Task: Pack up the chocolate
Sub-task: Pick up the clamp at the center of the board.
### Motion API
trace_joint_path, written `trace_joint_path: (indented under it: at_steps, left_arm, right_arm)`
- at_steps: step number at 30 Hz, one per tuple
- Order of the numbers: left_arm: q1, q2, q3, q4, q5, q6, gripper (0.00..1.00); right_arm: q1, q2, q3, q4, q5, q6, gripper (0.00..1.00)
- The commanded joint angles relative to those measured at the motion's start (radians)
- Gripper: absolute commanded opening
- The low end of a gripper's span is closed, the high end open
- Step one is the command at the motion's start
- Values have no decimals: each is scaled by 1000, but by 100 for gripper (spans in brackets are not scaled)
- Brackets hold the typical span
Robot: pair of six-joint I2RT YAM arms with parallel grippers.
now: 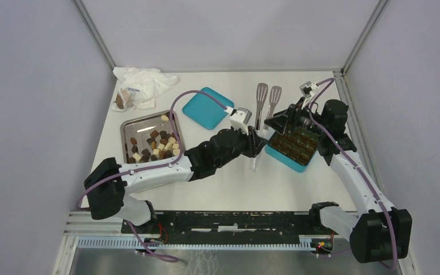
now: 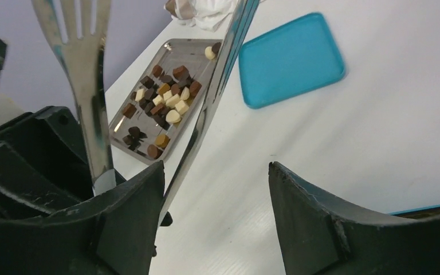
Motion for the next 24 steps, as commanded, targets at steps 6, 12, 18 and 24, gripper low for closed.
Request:
trace_joint_path:
  at_steps: [6, 12, 18, 24]
  left_arm:
    - [-57, 58, 135, -74, -184, 114, 23]
    - [-73, 76, 168, -104, -219, 132, 32]
    - [-79, 28, 117, -62, -181, 147, 69]
    - [-80, -148, -93, 99, -92, 188, 83]
  right_arm:
    - [66, 56, -32, 117, 48, 133, 42]
    - [66, 82, -55, 194, 5, 257, 6]
    - [41, 84, -109, 362, -56, 410, 1]
    - [-4, 61, -162, 484, -98, 471, 1]
